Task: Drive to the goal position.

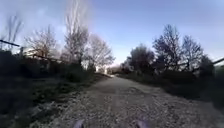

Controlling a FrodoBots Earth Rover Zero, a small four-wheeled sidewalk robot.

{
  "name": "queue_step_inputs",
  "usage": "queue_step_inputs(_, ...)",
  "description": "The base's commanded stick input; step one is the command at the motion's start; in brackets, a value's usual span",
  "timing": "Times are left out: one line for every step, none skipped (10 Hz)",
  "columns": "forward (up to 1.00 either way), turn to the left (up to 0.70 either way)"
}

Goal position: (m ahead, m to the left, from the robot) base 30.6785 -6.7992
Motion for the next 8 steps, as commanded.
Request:
queue_step_inputs(0.7, 0.0)
queue_step_inputs(0.7, 0.0)
queue_step_inputs(0.7, 0.0)
queue_step_inputs(0.7, 0.0)
queue_step_inputs(0.7, 0.0)
queue_step_inputs(0.7, 0.0)
queue_step_inputs(0.7, 0.0)
queue_step_inputs(0.7, 0.0)
